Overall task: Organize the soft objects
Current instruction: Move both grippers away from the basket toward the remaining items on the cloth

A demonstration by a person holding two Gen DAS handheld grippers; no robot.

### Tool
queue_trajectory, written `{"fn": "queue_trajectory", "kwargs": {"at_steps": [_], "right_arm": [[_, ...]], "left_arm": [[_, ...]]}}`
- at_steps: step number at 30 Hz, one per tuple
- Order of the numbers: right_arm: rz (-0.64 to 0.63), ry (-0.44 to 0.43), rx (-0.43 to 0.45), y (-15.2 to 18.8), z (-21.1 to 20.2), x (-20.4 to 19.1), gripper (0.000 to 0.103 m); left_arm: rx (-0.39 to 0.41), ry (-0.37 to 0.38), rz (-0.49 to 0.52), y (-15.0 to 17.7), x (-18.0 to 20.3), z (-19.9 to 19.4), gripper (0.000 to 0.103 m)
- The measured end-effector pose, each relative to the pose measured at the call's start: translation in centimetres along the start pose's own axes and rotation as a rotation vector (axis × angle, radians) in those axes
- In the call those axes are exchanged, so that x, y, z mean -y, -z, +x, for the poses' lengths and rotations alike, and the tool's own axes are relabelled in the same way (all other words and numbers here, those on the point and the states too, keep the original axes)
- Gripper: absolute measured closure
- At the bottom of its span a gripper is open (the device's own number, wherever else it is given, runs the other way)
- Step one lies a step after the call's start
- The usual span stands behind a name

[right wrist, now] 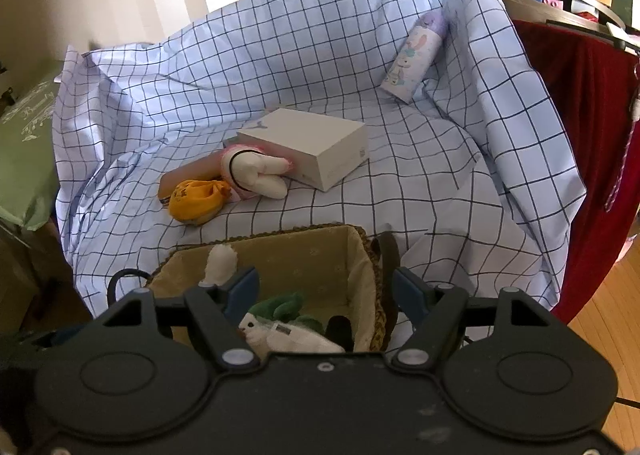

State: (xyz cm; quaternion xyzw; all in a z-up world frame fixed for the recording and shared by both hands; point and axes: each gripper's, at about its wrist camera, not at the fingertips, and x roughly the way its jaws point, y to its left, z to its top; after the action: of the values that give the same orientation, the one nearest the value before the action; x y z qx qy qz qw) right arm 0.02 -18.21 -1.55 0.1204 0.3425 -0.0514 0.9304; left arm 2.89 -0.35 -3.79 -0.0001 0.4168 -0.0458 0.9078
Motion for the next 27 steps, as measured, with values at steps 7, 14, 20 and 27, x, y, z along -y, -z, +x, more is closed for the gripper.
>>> {"fn": "queue_trajectory", "kwargs": {"at_steps": [7, 14, 20, 27], "right_arm": [[0.013, 0.01, -0.016, -1.1, 1.3, 0.0, 0.027], [0.014, 0.011, -0.046, -2.2, 2.9, -0.4, 0.026], [-0.002, 0.02, -0.083, -3.1, 4.9, -1.0, 0.025], [-0.031, 0.032, -0.116, -4.6, 7.5, -1.7, 0.025]], "left_arm": [[-0.005, 0.006, 0.005, -0.9, -0.1, 0.2, 0.026], [-0.008, 0.005, 0.025, -2.4, -0.4, 0.8, 0.026], [-0.017, 0.002, 0.038, -4.0, -0.6, 1.8, 0.025], [-0.04, -0.002, 0.054, -6.3, -0.7, 4.1, 0.025]]}}
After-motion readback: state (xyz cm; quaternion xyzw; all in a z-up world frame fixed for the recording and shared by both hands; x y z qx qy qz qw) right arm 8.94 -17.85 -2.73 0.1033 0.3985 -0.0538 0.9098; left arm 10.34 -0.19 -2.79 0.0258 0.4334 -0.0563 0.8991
